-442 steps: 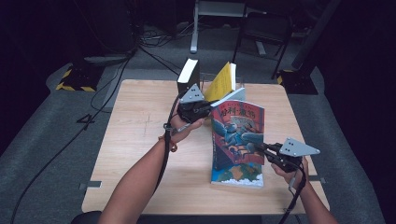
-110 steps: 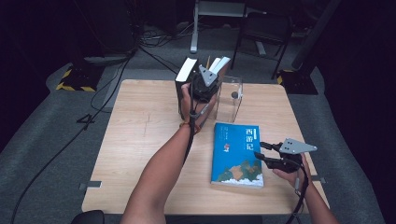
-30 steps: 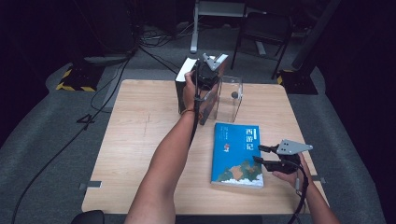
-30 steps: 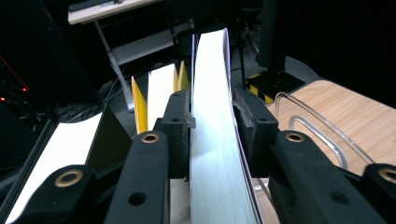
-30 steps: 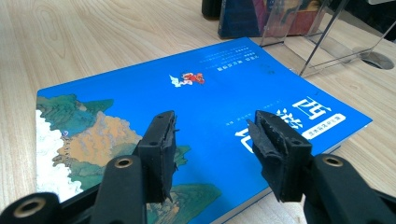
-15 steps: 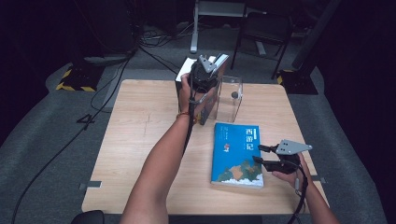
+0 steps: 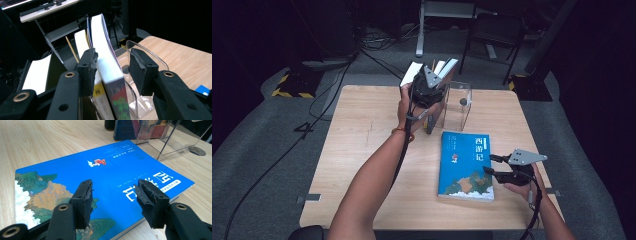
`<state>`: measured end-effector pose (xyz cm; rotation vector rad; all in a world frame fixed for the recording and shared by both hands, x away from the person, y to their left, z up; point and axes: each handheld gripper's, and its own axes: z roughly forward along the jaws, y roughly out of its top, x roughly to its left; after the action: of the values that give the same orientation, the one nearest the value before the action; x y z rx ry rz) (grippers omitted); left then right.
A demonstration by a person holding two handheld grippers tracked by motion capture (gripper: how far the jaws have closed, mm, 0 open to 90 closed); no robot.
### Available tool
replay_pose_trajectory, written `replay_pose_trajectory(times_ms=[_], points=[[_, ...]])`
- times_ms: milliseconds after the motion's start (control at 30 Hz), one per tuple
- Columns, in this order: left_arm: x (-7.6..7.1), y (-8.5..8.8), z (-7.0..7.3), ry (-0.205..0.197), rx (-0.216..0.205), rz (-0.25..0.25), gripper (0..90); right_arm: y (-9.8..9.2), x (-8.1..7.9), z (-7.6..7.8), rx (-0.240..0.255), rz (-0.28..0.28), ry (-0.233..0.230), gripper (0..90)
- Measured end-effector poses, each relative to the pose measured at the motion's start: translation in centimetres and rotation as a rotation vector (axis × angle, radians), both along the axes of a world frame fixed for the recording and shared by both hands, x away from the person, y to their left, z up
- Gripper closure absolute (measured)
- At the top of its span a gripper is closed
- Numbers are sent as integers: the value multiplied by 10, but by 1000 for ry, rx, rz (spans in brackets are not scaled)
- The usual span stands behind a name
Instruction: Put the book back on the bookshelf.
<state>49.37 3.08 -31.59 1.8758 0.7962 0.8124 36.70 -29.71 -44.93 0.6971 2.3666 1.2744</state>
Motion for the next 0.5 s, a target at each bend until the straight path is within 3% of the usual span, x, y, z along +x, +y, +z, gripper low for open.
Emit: replay_pose_trajectory(times_ms=[167, 300, 500], points=[[-12, 5, 0, -13, 7, -23, 550, 0, 0, -1, -1, -13, 1, 452], [-21, 11, -2, -5, 1, -45, 536, -2, 1, -1, 2, -30, 5, 438], [-31, 17, -7, 4, 23, -65, 528, -1, 2, -2, -4, -39, 9, 416]])
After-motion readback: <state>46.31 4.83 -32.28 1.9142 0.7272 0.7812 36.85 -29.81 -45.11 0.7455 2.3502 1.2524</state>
